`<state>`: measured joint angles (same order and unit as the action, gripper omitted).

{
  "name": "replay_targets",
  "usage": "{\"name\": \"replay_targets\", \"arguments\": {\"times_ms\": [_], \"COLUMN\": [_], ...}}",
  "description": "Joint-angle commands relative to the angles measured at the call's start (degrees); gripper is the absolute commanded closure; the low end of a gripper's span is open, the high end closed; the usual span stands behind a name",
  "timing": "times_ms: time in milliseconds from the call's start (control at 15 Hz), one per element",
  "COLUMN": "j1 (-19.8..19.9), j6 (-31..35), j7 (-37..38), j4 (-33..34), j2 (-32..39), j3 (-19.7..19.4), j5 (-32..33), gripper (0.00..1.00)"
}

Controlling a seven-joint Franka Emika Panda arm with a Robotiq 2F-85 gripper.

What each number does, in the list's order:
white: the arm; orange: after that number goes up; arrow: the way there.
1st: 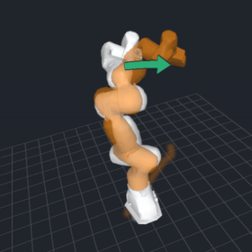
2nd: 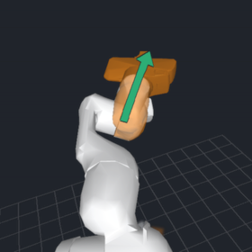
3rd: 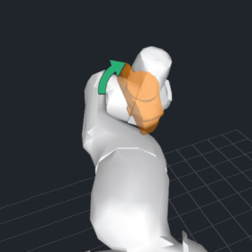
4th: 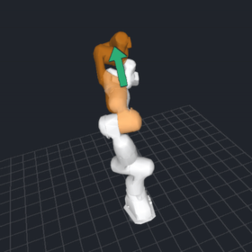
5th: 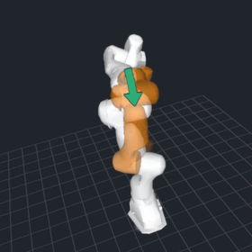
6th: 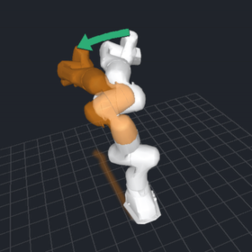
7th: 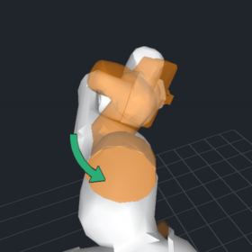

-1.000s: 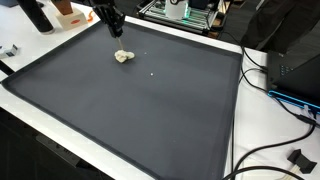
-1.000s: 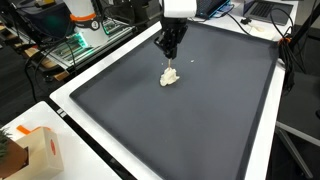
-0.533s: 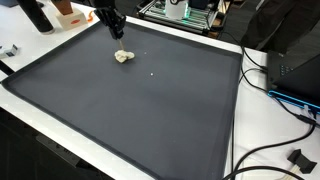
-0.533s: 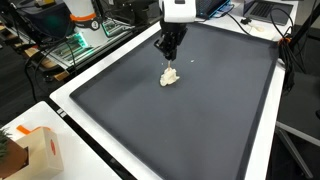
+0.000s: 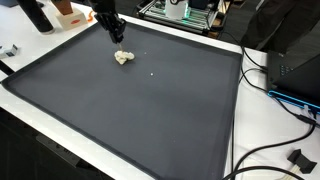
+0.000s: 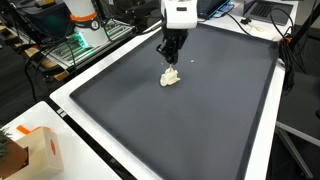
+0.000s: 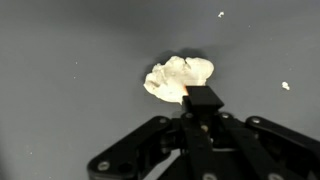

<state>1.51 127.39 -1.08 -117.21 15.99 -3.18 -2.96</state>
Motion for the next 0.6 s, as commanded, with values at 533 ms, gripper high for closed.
{"name": "replay_targets", "arguments": {"times_ms": [533], "j1": [0.7], "j6": [3.2], "j7": [-1.4], "j4": [-0.5], "j2": [2.5], "j3": [1.1], "j5": [-0.2], "gripper": [0.97]}}
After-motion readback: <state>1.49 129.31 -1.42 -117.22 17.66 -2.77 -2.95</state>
